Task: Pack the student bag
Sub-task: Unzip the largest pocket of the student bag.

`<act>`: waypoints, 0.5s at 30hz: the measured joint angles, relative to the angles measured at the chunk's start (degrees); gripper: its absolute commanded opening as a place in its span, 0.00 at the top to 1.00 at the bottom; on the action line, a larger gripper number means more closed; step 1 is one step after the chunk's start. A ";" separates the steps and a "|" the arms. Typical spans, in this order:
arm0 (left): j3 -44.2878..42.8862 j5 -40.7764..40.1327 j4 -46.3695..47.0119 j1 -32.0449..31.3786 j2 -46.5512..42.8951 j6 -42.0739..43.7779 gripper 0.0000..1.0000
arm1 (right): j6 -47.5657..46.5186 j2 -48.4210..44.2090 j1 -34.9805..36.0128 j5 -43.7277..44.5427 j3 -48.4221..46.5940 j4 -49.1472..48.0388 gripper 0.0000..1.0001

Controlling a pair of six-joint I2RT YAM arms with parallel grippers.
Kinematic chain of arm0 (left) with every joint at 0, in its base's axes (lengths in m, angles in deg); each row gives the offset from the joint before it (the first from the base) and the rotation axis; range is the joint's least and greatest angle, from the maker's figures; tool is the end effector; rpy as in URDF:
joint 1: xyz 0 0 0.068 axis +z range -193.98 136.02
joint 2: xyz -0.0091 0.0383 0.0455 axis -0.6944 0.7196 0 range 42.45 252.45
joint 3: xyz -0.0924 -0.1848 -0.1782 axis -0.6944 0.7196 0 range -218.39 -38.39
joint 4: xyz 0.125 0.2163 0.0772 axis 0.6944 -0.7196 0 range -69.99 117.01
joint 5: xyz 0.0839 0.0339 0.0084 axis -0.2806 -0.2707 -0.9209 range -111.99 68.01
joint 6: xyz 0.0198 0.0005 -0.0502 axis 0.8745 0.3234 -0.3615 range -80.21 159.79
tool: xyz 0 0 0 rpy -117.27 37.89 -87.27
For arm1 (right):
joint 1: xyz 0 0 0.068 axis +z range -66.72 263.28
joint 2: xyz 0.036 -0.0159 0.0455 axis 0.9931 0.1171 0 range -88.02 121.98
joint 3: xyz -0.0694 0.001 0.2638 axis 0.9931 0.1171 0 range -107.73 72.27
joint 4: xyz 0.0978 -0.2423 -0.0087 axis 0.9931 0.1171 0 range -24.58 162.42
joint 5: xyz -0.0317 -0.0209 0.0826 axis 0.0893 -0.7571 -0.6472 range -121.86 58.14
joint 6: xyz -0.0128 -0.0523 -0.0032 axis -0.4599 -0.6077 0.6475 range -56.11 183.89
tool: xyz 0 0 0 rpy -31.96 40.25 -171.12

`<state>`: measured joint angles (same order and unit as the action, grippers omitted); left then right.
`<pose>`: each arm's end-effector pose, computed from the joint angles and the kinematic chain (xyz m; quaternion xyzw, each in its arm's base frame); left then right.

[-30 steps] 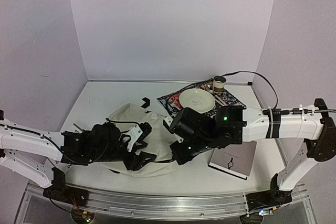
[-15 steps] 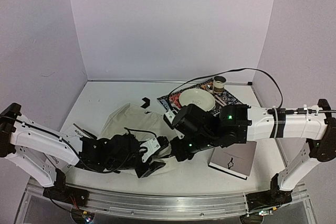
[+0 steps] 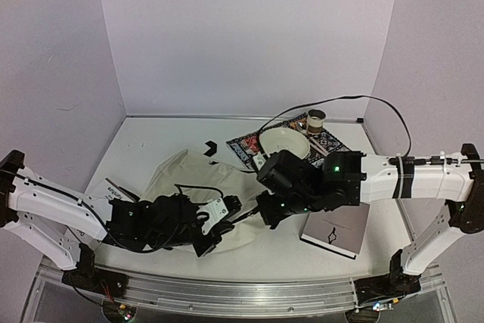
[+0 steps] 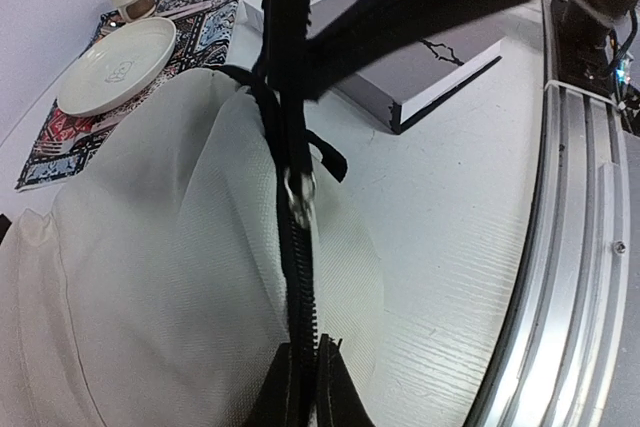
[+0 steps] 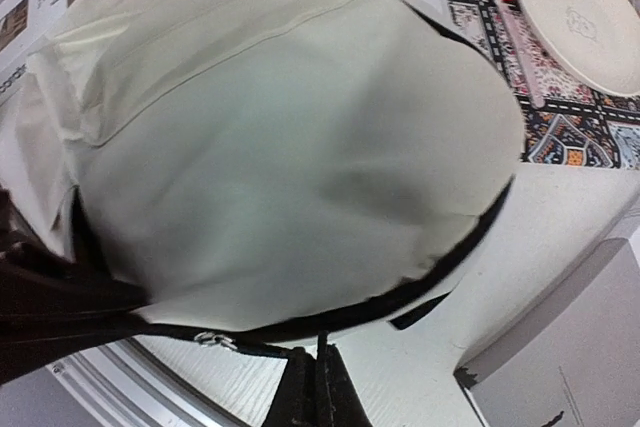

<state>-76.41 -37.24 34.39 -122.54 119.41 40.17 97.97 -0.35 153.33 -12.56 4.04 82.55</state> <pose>0.0649 -0.2736 0.2066 0.4999 0.7089 -0.2152 0.4486 0.1294 0.3218 0.2882 -0.2003 0.8608 0.2575 0.3906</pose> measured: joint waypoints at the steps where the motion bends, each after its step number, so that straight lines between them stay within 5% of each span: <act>1: 1.04 0.02 0.19 -0.13 -1.39 -0.45 1.00 | 0.02 -0.78 -1.39 0.18 0.64 -0.03 1.00; 10: 7.71 1.20 1.12 -0.69 -11.11 -4.26 0.96 | -1.99 -5.39 -16.92 -0.65 4.51 -0.63 1.00; 15: 9.67 1.63 0.10 -0.98 -14.73 -6.45 0.67 | -5.77 -5.39 -18.65 -3.68 4.52 -1.28 1.00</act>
<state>-66.74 -35.61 34.49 -123.53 104.68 33.72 92.20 -5.74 134.68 -16.24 8.56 81.27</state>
